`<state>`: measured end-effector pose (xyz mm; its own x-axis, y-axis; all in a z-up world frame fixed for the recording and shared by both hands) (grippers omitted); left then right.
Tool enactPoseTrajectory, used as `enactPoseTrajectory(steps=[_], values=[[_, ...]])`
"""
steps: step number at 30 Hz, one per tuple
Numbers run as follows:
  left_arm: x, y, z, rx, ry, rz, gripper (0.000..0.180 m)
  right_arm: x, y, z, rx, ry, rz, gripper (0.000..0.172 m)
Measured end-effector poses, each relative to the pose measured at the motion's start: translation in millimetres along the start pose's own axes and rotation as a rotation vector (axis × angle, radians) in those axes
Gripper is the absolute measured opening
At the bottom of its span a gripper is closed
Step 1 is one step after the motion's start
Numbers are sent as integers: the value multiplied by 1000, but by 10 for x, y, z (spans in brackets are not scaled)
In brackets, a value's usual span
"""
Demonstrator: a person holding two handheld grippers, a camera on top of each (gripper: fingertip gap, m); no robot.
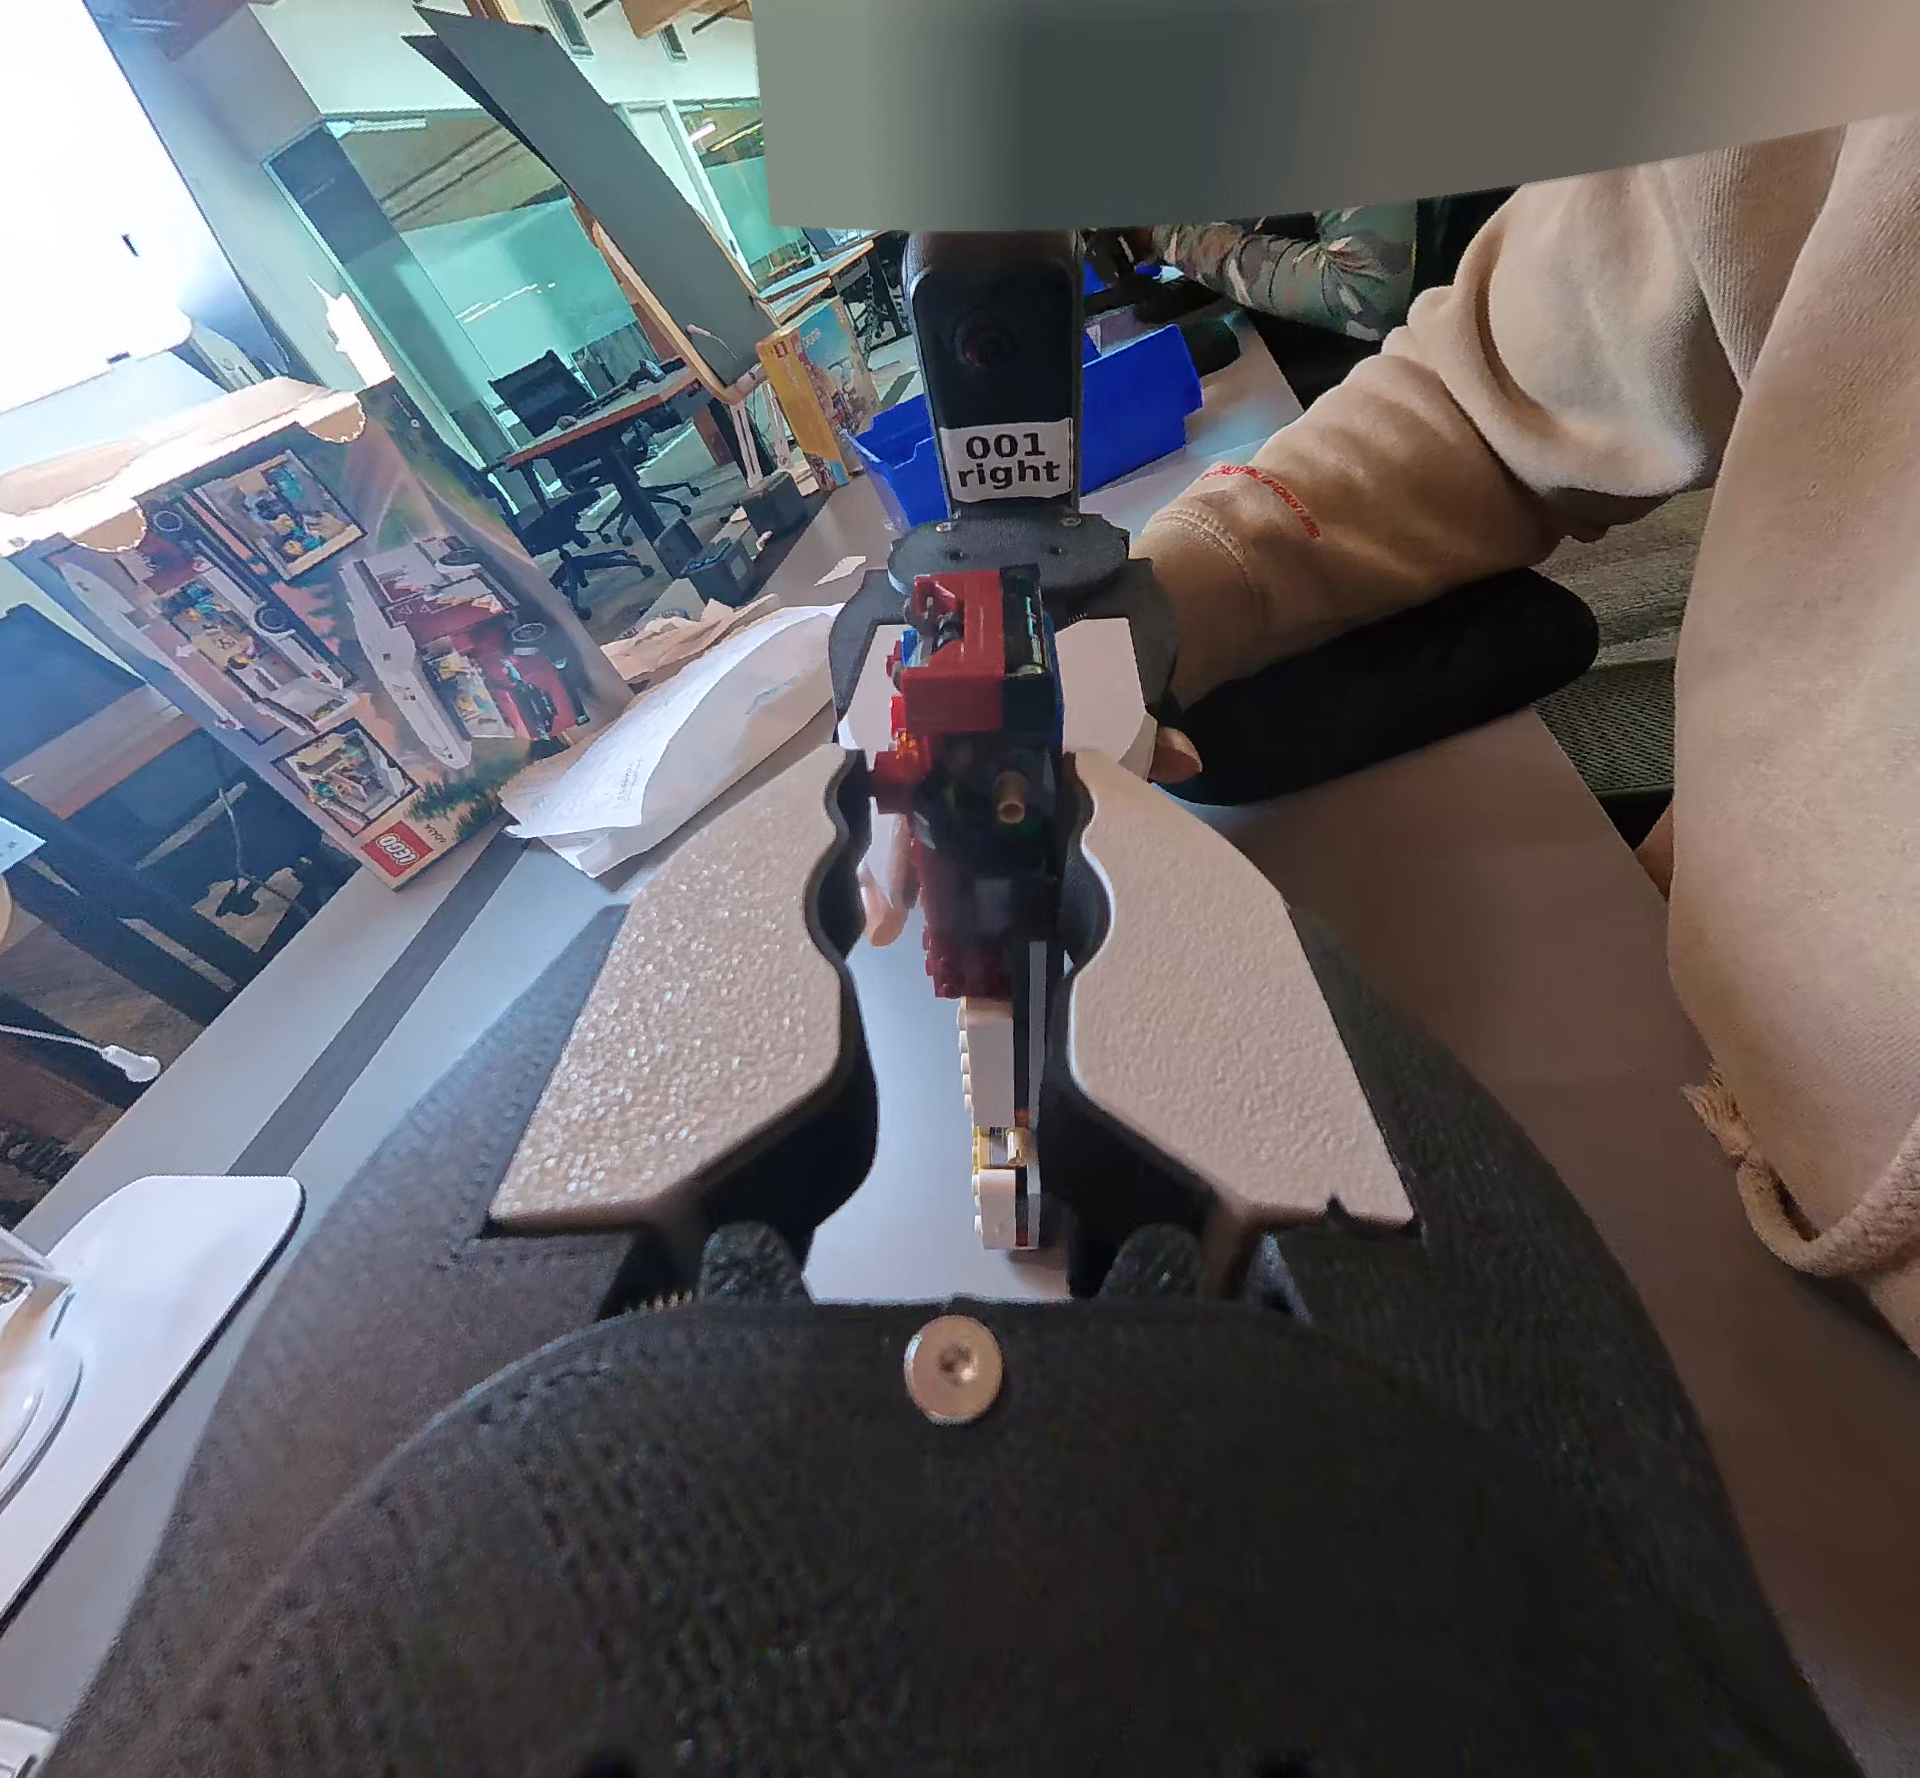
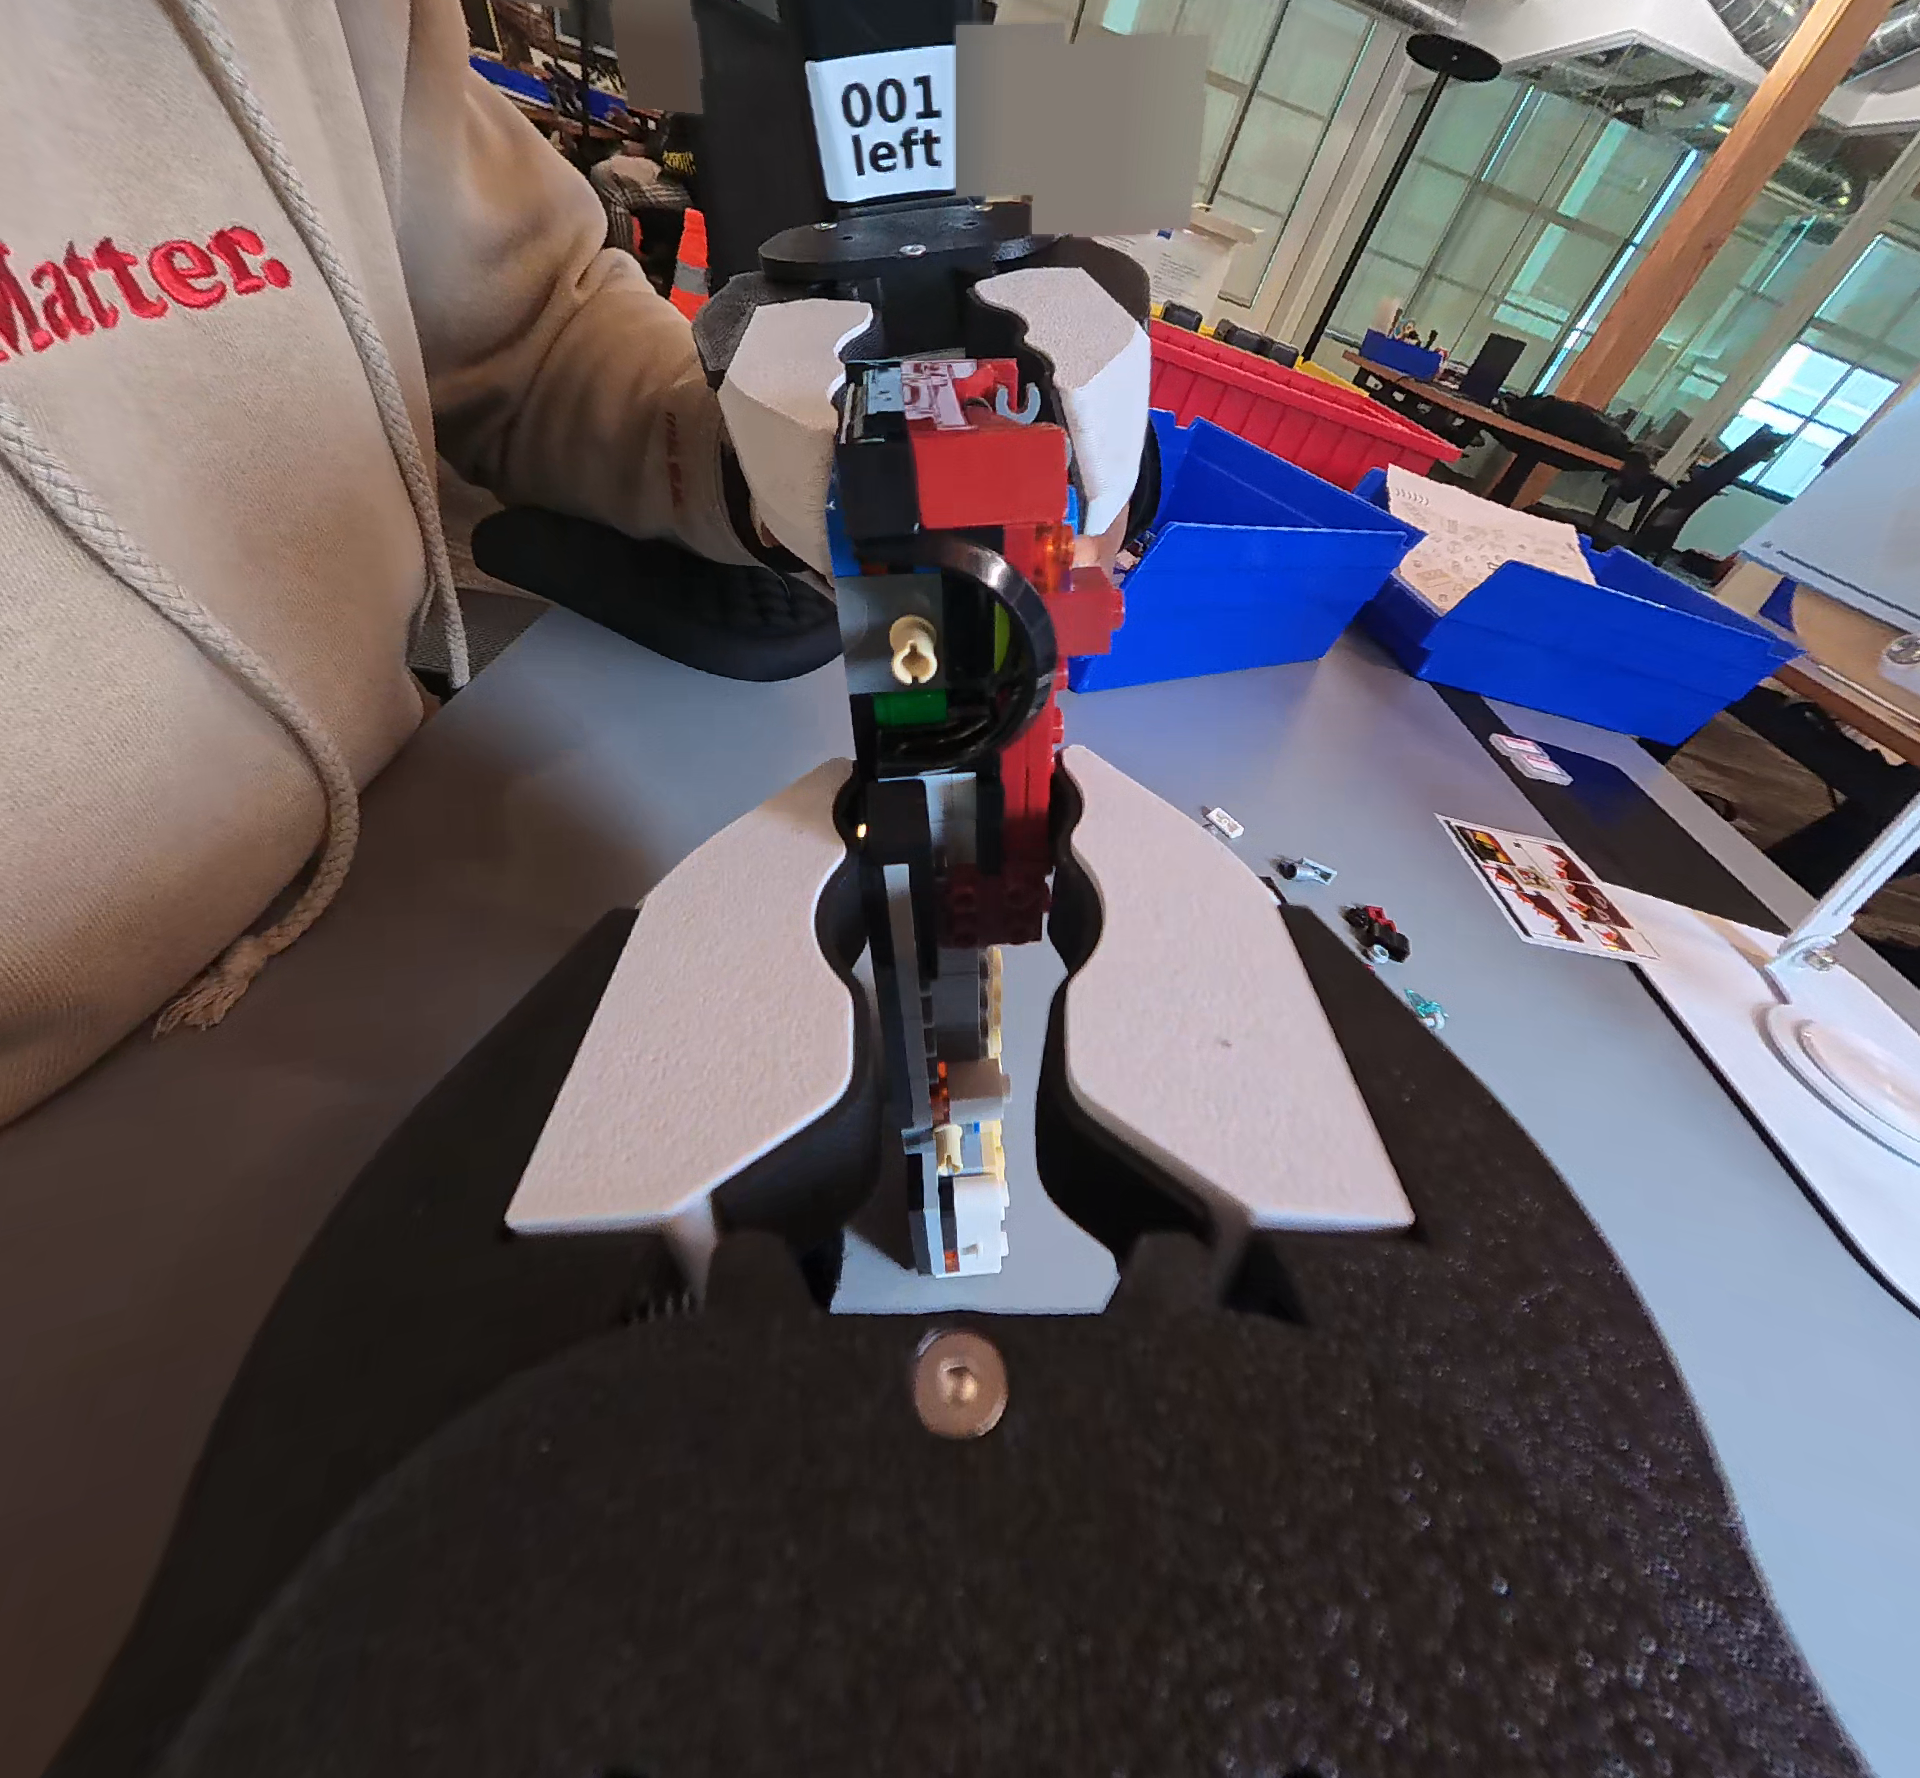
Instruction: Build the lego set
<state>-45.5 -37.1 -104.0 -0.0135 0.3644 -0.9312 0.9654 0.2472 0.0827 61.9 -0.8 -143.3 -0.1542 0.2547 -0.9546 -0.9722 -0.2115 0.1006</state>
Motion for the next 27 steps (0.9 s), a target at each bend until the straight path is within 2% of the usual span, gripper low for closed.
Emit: enactPoseTrajectory(steps=[5, 7, 8, 9, 13, 14, 18, 22, 27], values=[[16, -9, -35, -9, -2, 26, 35, -4, 6, 28, 37, 1, -10, 32], [42, -41, -111, -77, -15, 37, 37, -11, 1, 93, 94, -9, -34, 31], [64, -60, -153, -101, -9, 16, 50, -12, -11, 136, 132, -31, -61, 31], [86, -78, -190, -110, -24, -10, 53, -16, -30, 189, 180, -55, -92, 31], [241, -154, -368, -205, -161, -93, 51, 14, -112, 410, 390, -313, -363, 31], [314, -153, -389, -206, -232, -126, 59, 50, -114, 434, 421, -390, -458, 31], [567, -126, -411, -238, -452, -191, 70, 244, 12, 389, 482, -618, -719, 32], [727, -91, -373, -268, -504, -254, 71, 419, 157, 300, 468, -780, -849, 32], [851, -105, -333, -269, -513, -339, 62, 586, 196, 240, 466, -809, -922, 32]])
Point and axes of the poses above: each gripper's, where its closed fingertips meet, y out along the fingers, x out of its underside, z = x × y across the jaws, the point moved 6 cm from there along -y, back along the fingers, and after that the axes turned 11 degrees about z, right-handed, at the moved point
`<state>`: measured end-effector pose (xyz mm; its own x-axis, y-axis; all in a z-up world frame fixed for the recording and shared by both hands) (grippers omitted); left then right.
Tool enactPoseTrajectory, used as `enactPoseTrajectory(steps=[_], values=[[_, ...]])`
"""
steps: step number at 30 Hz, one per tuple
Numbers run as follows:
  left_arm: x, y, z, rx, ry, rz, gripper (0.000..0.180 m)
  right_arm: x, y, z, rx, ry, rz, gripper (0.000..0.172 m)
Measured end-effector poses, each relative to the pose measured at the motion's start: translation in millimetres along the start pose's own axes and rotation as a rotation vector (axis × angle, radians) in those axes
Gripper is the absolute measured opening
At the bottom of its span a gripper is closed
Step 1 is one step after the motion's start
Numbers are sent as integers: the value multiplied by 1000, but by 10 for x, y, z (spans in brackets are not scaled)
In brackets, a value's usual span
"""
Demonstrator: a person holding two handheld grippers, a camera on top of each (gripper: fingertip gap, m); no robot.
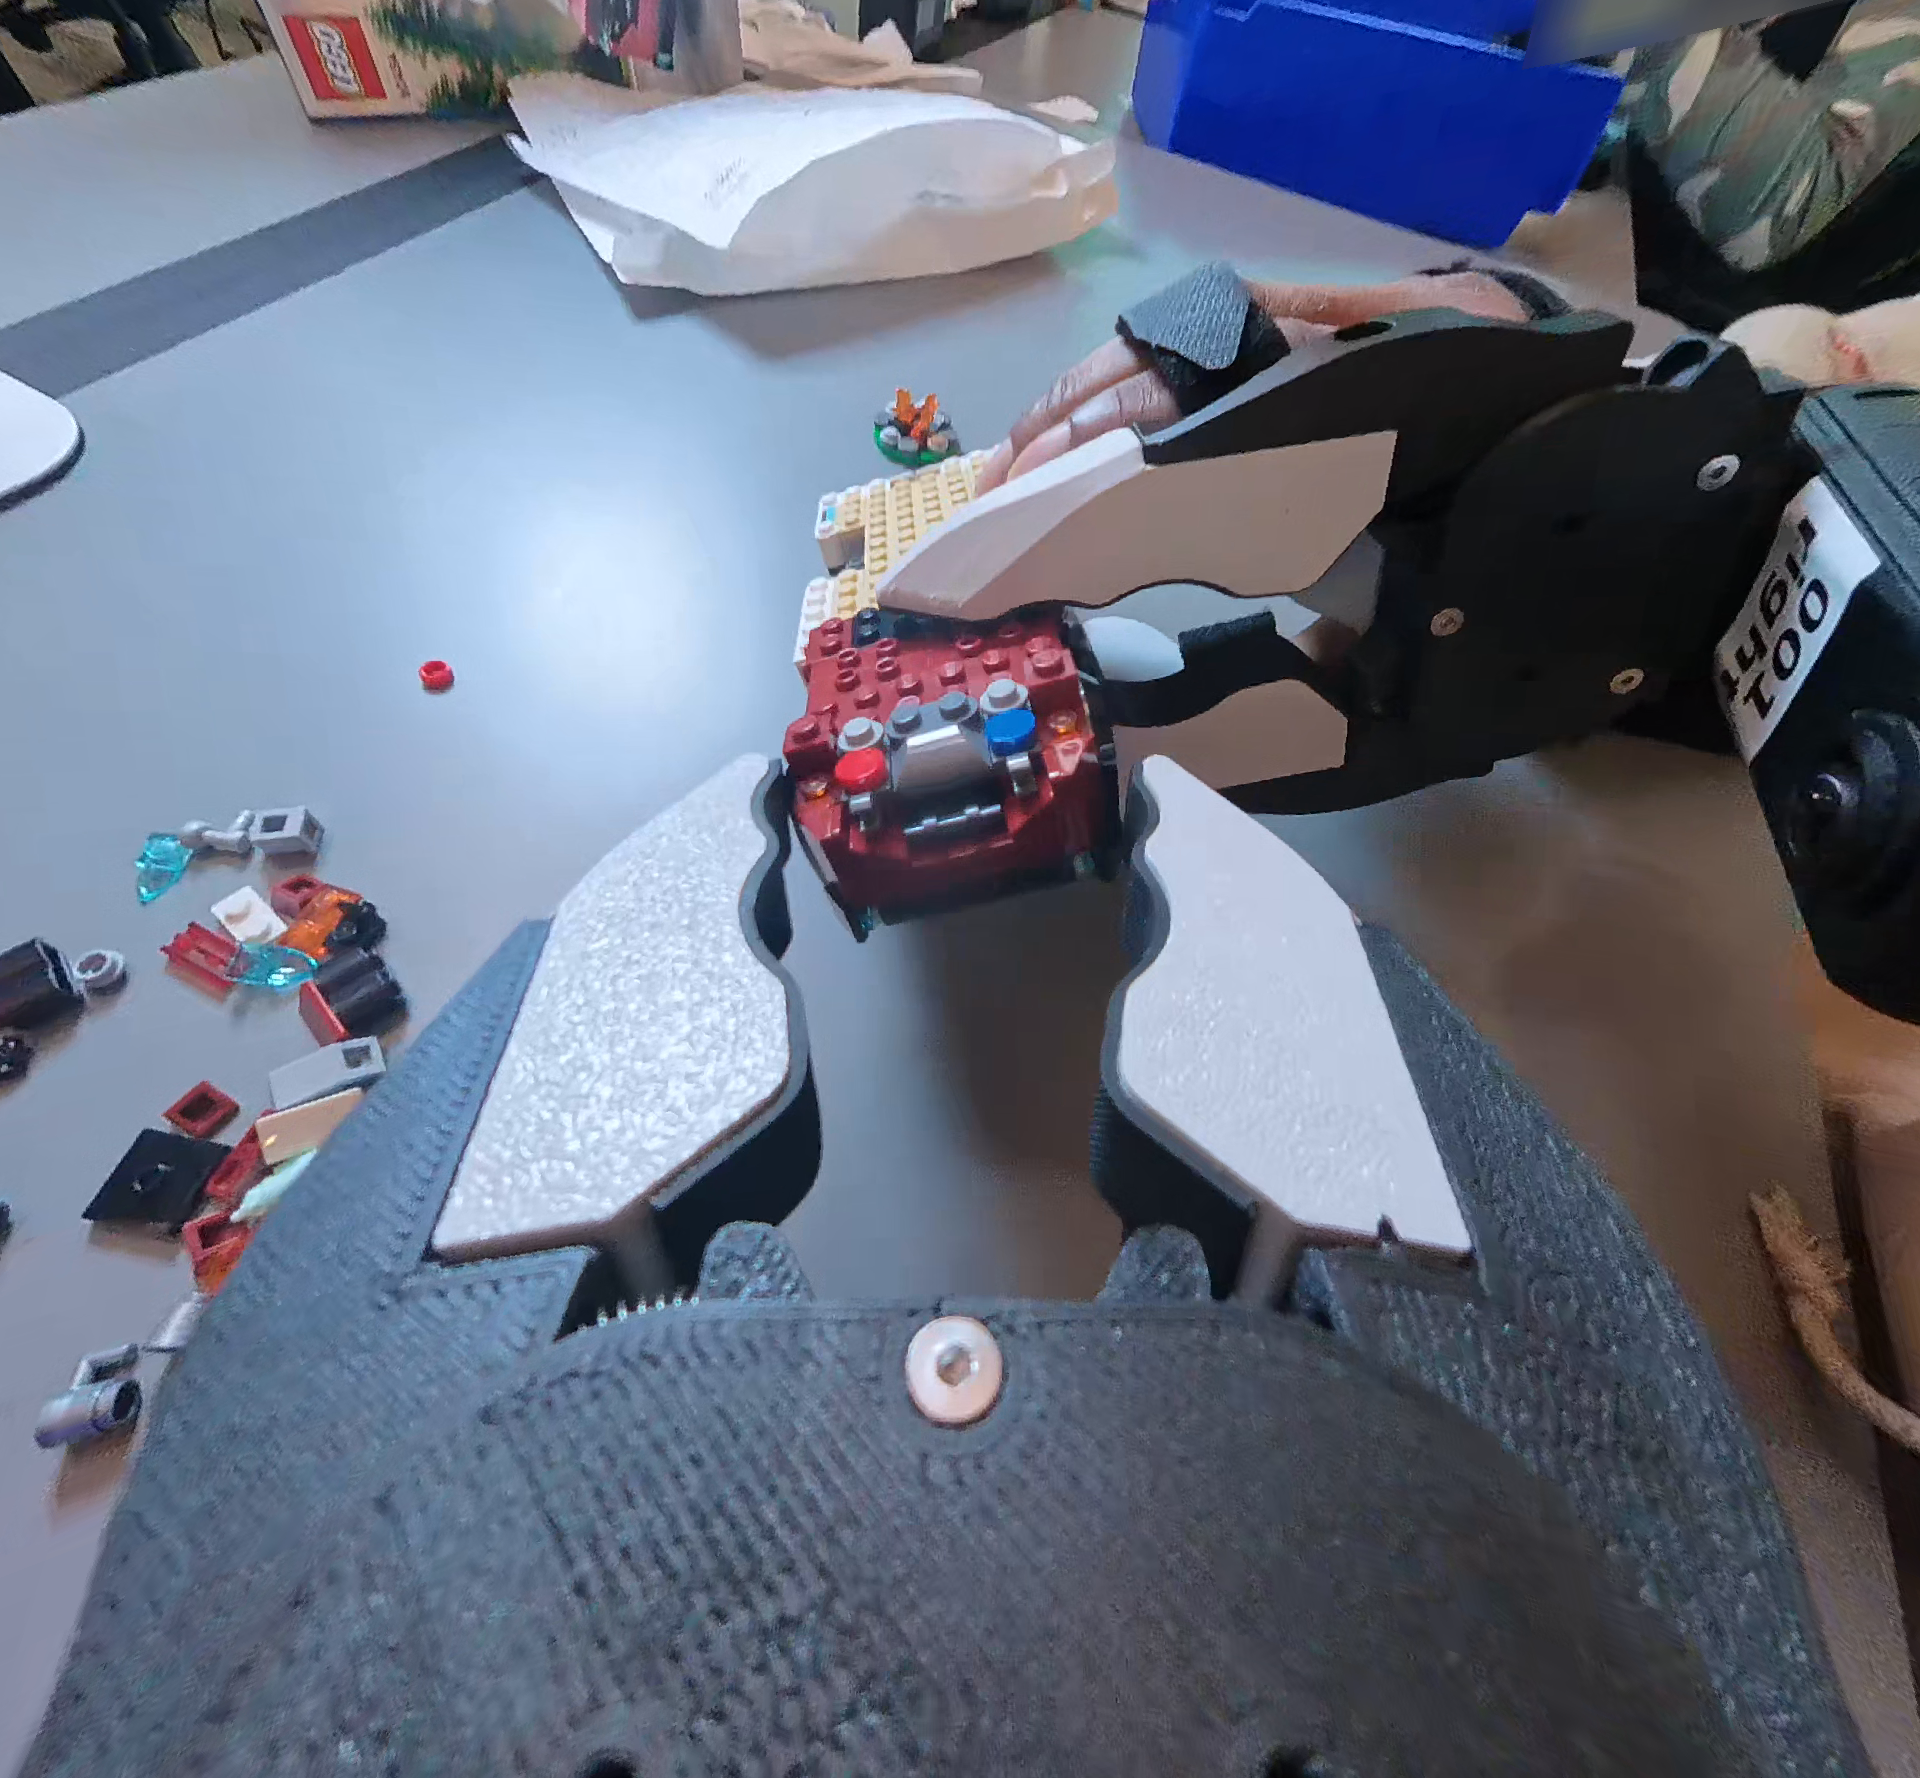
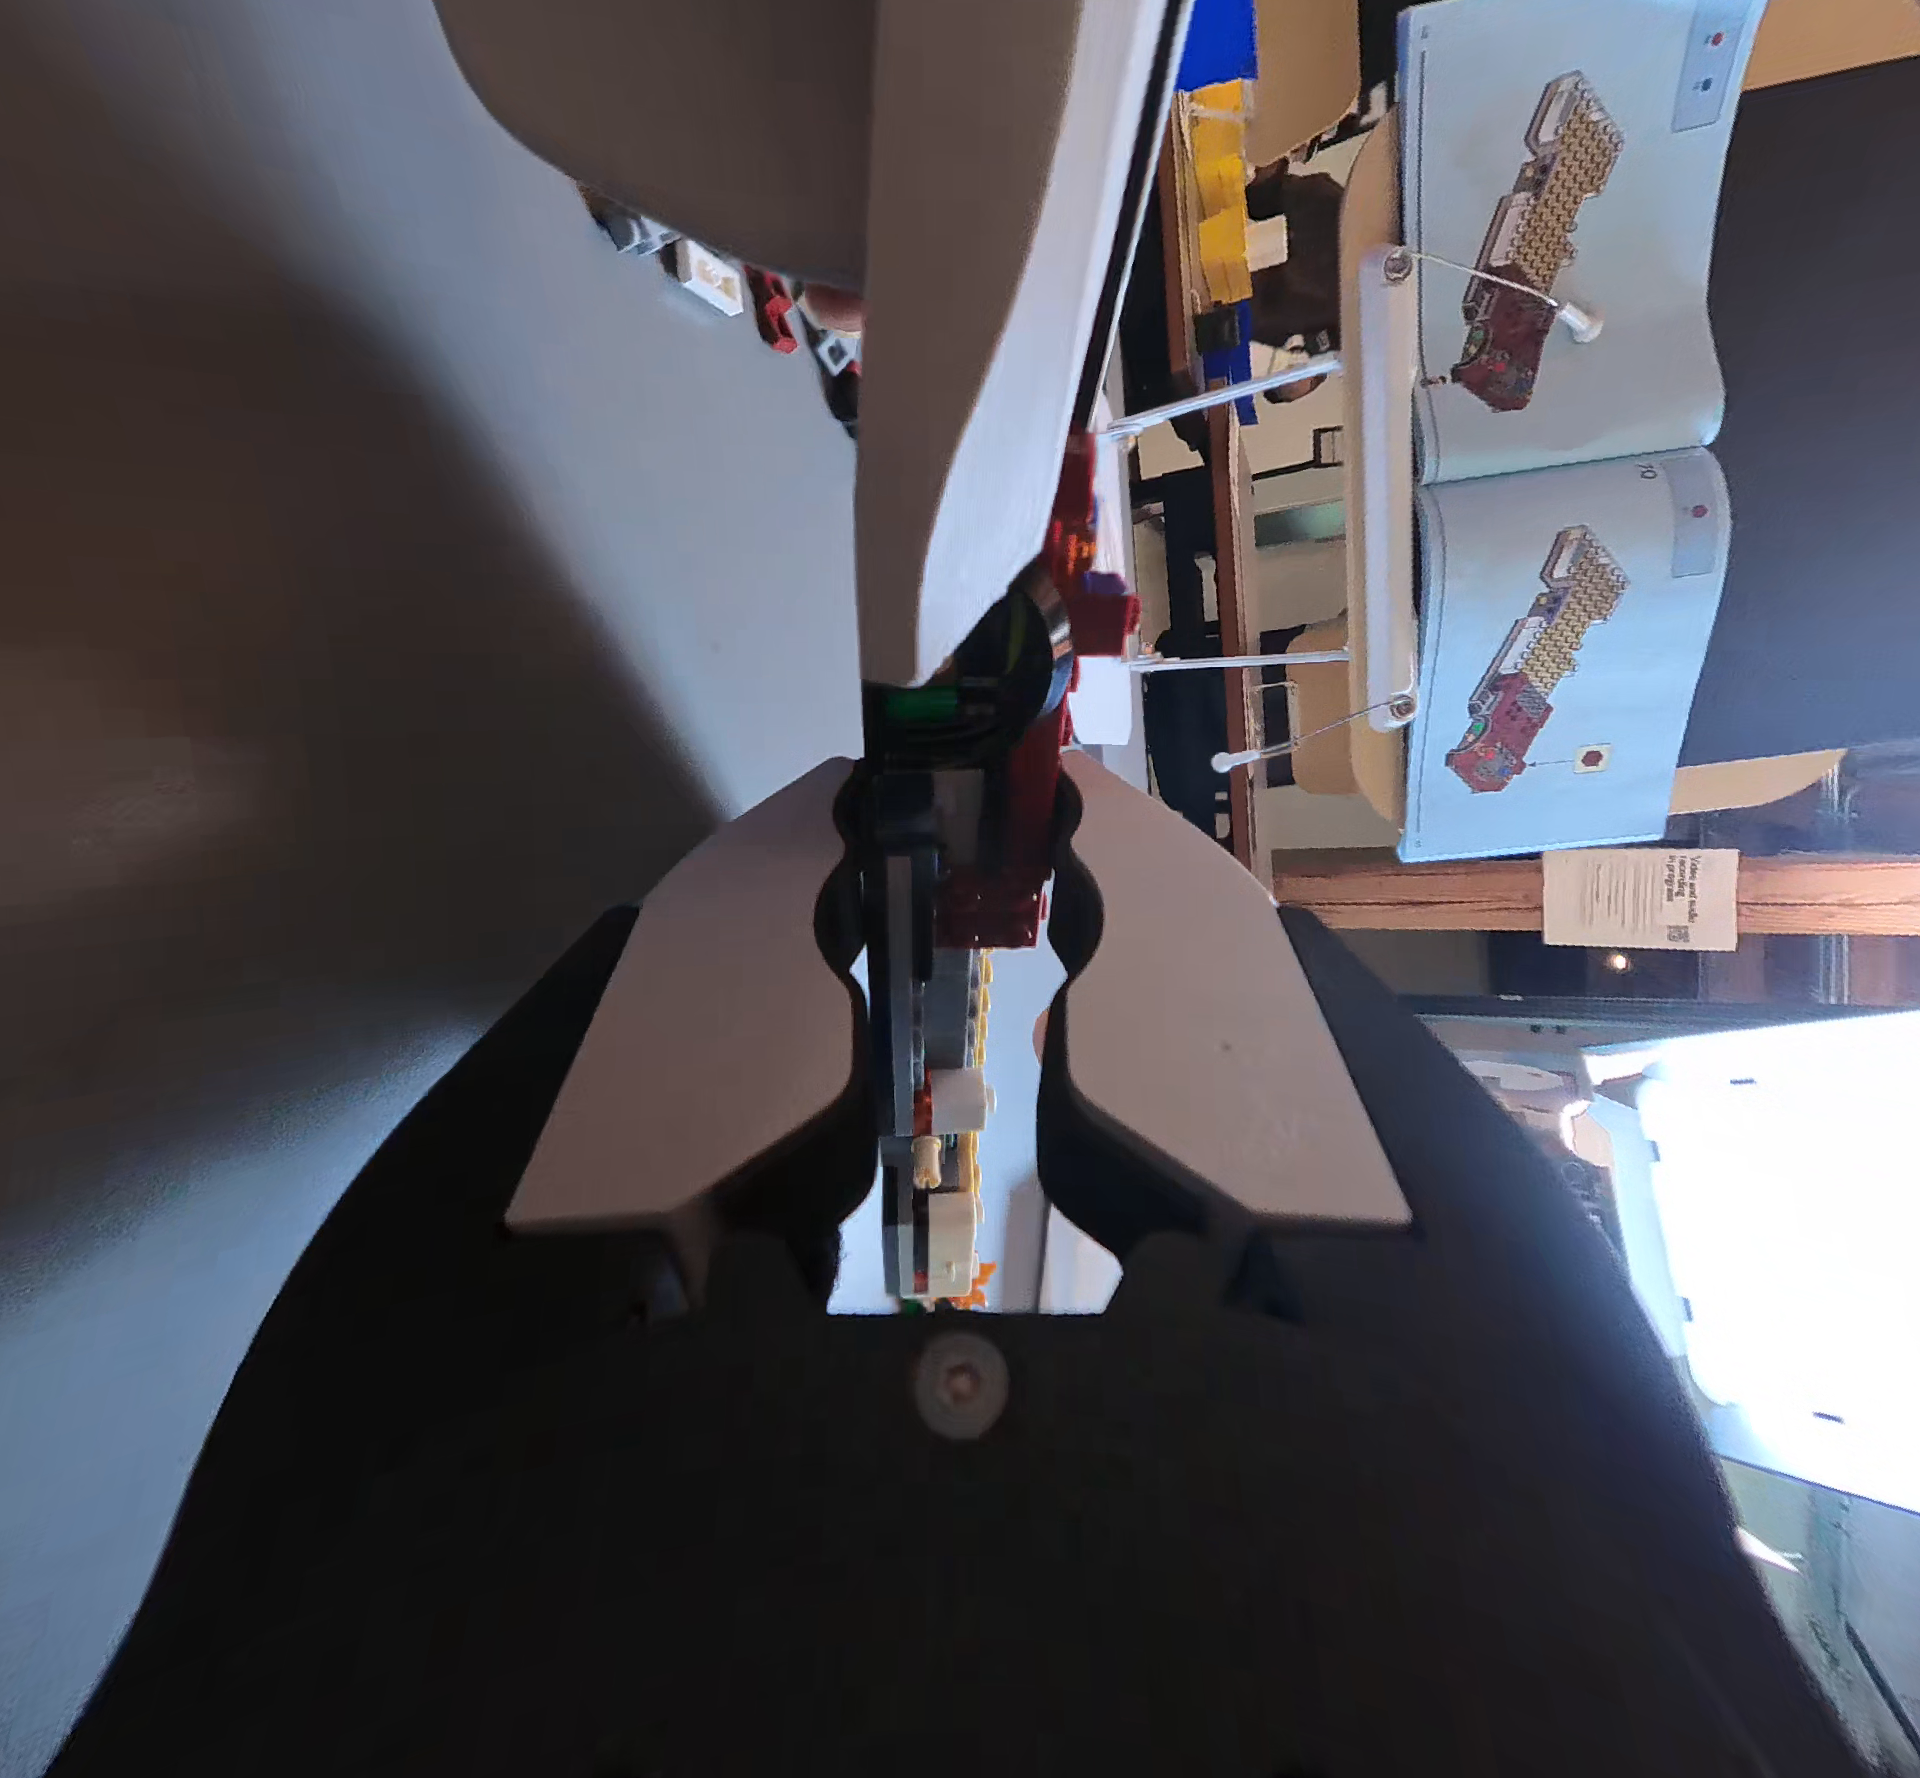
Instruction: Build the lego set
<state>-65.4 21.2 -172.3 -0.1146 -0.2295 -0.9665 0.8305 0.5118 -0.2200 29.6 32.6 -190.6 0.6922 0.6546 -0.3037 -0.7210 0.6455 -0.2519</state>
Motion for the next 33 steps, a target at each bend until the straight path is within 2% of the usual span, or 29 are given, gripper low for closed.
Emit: enactPoseTrajectory(steps=[6, 9, 13, 19, 22, 28, 33], values=[[124, -22, -56, 35, 15, -80, 61, -47, -6, -85, -39, 5, 37, 34], [195, -60, -125, 46, 49, -125, 61, -72, -52, -99, -107, 67, 99, 41], [276, -107, -202, 26, 118, -203, 59, 16, -123, -96, -211, 161, 173, 39], [412, -88, -244, -15, 206, -294, 59, 354, -150, 16, -277, 339, 94, 34], [423, -89, -216, 1, 199, -318, 58, 428, -191, 37, -359, 468, 74, 28], [443, -141, -179, 28, 219, -372, 67, 596, -352, 119, -510, 693, 45, 28], [428, -175, -126, 66, 228, -391, 54, 849, -416, 68, -590, 785, -93, 28]])
Point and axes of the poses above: each gripper's, where its closed fingertips meet, y out along the fingers, x out of its underside, z = x × y across the jaws, the point moved 6 cm from there along -y, back along the fingers, and after that the axes turned 11 degrees about z, right-handed, at the moved point
